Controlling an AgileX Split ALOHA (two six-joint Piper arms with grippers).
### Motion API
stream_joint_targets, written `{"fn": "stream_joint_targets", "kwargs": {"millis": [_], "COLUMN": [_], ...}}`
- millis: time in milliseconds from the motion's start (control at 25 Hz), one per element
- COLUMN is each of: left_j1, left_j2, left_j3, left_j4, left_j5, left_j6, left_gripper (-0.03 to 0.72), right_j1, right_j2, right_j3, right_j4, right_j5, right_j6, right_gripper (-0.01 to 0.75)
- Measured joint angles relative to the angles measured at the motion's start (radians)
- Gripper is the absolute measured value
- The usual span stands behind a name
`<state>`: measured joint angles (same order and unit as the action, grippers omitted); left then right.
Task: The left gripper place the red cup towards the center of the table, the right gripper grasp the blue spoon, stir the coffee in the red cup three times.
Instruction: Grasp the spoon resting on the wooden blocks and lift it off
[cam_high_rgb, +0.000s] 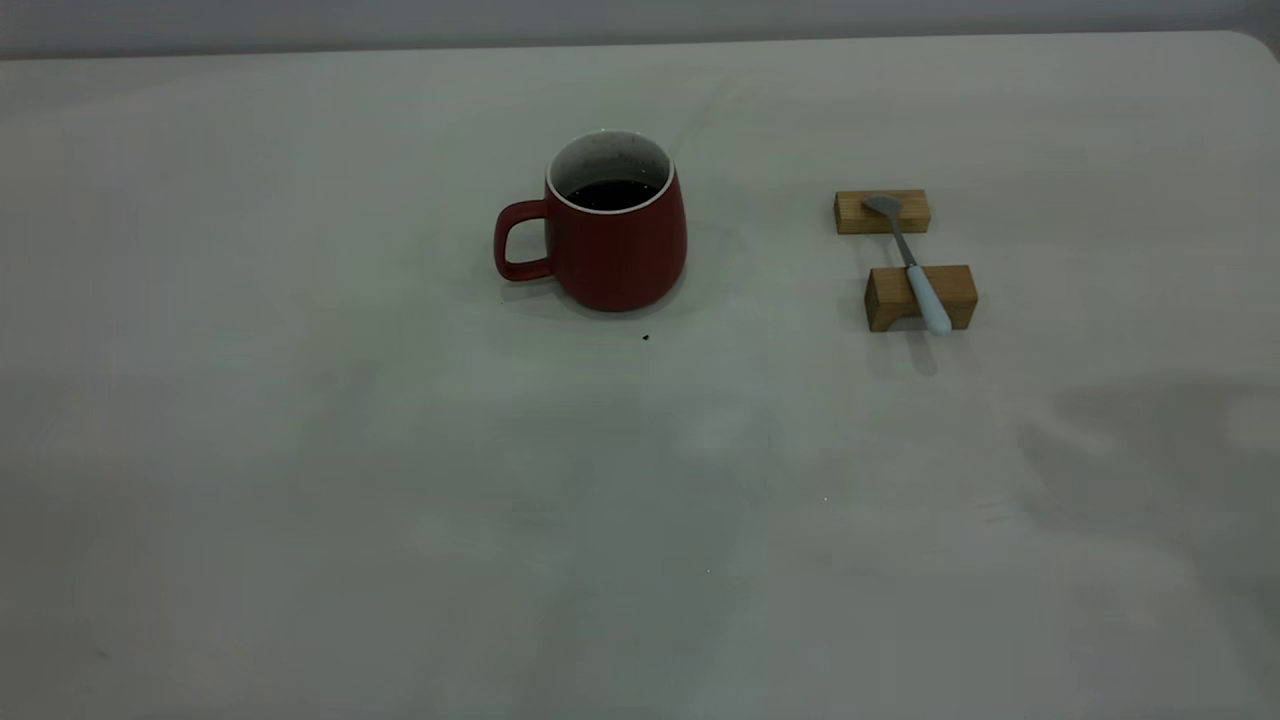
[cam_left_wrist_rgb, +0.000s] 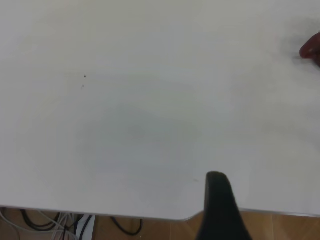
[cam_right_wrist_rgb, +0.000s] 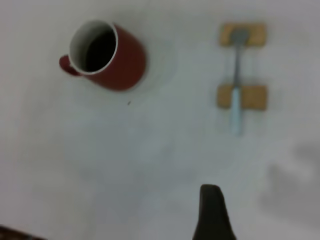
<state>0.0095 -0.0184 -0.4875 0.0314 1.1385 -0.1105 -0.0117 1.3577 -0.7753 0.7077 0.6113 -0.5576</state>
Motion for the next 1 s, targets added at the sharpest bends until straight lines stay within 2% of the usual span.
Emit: {"fn": "stream_joint_targets", "kwargs": {"millis": [120, 320, 640, 760, 1000], "left_j1": [0.000, 0.000, 0.000, 0.000, 0.000], "left_j2": [0.000, 0.000, 0.000, 0.000, 0.000], "left_j3": [0.000, 0.000, 0.000, 0.000, 0.000], "left_j4": [0.000, 0.000, 0.000, 0.000, 0.000], "left_j5": [0.000, 0.000, 0.000, 0.000, 0.000], "left_j6": [0.000, 0.000, 0.000, -0.001, -0.001], "left_gripper": [0.551, 0.551, 0.551, 0.551, 0.551], "right_j1": [0.019, 0.102, 0.251, 0.272, 0.272], "right_j2": [0.180, 0.415, 0.652, 0.732, 0.881], "right_j3": [-0.094, -0.216, -0.398, -0.470, -0.632], "right_j4": [0.033, 0.000, -0.361, -0.447, -0.456], "right_j5": [0.028, 0.038, 0.087, 0.100, 0.140], "right_j6": [-0.009, 0.065, 0.370, 0.453, 0.501], "right_gripper": [0.579, 0.563, 0.553, 0.553, 0.553]}}
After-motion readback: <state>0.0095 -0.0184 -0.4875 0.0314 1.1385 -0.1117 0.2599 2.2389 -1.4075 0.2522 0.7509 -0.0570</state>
